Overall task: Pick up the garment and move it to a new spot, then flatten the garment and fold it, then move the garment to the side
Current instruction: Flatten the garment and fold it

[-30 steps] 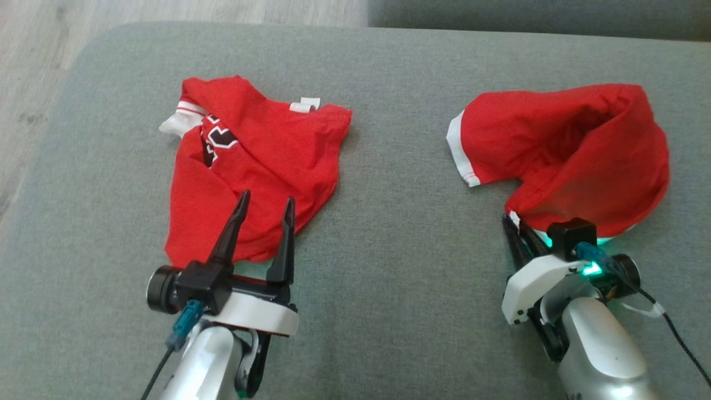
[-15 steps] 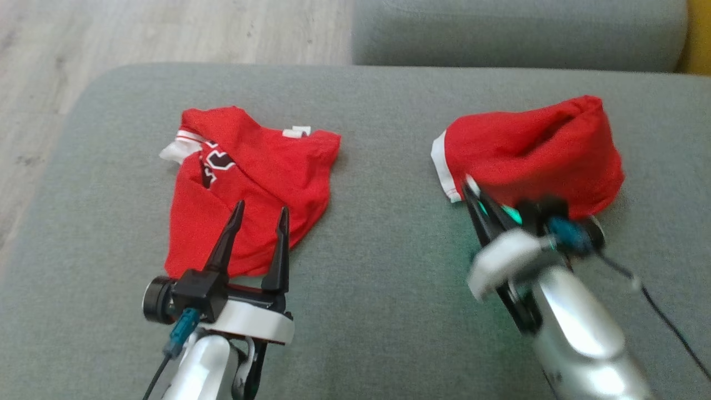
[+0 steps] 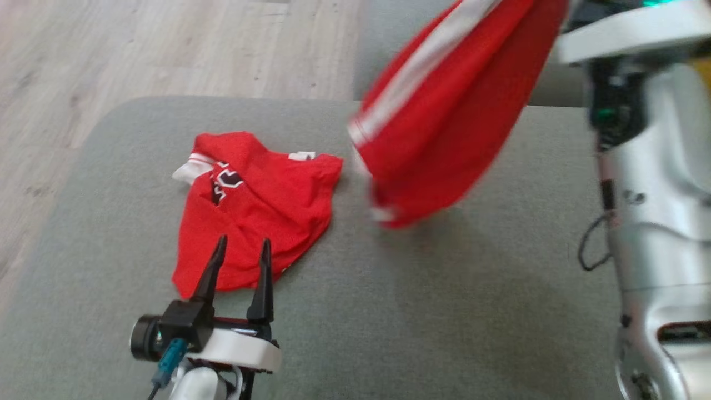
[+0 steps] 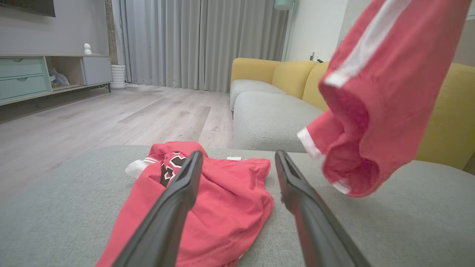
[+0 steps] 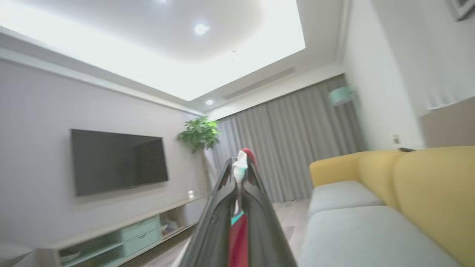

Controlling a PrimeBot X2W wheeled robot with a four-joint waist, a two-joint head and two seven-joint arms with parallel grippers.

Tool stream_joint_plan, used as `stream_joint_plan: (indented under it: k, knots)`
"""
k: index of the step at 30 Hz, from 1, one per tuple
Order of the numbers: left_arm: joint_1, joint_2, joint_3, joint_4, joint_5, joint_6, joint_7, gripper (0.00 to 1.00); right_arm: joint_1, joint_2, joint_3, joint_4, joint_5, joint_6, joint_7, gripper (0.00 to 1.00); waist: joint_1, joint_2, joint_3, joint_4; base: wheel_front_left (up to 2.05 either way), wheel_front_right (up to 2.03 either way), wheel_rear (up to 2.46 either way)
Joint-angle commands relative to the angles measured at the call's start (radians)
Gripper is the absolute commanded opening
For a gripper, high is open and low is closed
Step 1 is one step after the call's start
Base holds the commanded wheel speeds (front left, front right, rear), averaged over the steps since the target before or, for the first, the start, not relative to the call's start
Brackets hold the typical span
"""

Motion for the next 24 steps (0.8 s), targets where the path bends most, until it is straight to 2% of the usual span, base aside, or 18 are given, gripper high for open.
stream_joint_plan:
  k: [1, 4, 7, 13, 16, 17, 18, 19, 24]
  knots:
    - [-0.034, 0.0, 0.038, -0.039, 0.011, 0.004, -0.01, 1.0, 0.003, 0.009, -0.02, -0.007, -0.022, -0.001, -0.007, 0.0, 0.0001, -0.0001, -0.001, -0.018, 0.0, 0.0, 0.0]
    - [-0.034, 0.0, 0.045, -0.048, 0.017, -0.002, -0.01, 1.0, 0.08, 0.009, -0.134, 0.03, -0.072, -0.001, 0.006, 0.0, 0.0001, -0.0001, 0.009, -0.047, 0.0, 0.0, 0.0]
    - [-0.042, 0.0, 0.049, -0.055, 0.025, -0.005, -0.01, 1.0, 0.219, 0.009, -0.182, 0.034, -0.083, -0.001, 0.017, 0.0, 0.0001, -0.0001, 0.028, -0.076, 0.0, 0.0, 0.0]
    - [-0.064, 0.0, 0.045, -0.056, 0.038, -0.016, -0.01, 1.0, 0.561, 0.009, -0.165, 0.049, -0.102, -0.001, -0.004, 0.0, 0.0001, -0.0001, 0.065, -0.138, 0.0, 0.0, 0.0]
    - [-0.08, 0.0, 0.046, -0.055, 0.041, -0.016, -0.01, 1.0, 0.632, 0.009, -0.174, 0.076, -0.113, -0.001, -0.015, 0.0, 0.0001, -0.0001, 0.077, -0.157, 0.0, 0.0, 0.0]
    - [-0.085, 0.0, 0.048, -0.055, 0.041, -0.016, -0.01, 1.0, 0.642, 0.009, -0.177, 0.086, -0.114, -0.001, -0.018, 0.06, 0.0001, -0.0001, 0.08, -0.163, 0.0, 0.0, 0.0]
    - [-0.089, 0.0, 0.048, -0.054, 0.041, -0.016, -0.01, 1.0, 0.647, 0.009, -0.18, 0.092, -0.125, -0.001, -0.026, 0.97, 0.0001, -0.0001, 0.082, -0.166, 0.0, 0.0, 0.0]
    - [-0.093, 0.0, 0.047, -0.053, 0.042, -0.017, -0.01, 1.0, 0.648, 0.009, -0.184, 0.095, -0.141, -0.001, -0.036, 1.0, 0.0001, -0.0001, 0.084, -0.169, 0.0, 0.0, 0.0]
    - [-0.105, 0.0, 0.038, -0.051, 0.038, -0.018, -0.01, 1.0, 0.626, 0.009, -0.144, 0.05, -0.16, -0.001, -0.073, 1.0, 0.0001, -0.0001, 0.088, -0.175, 0.0, 0.0, 0.0]
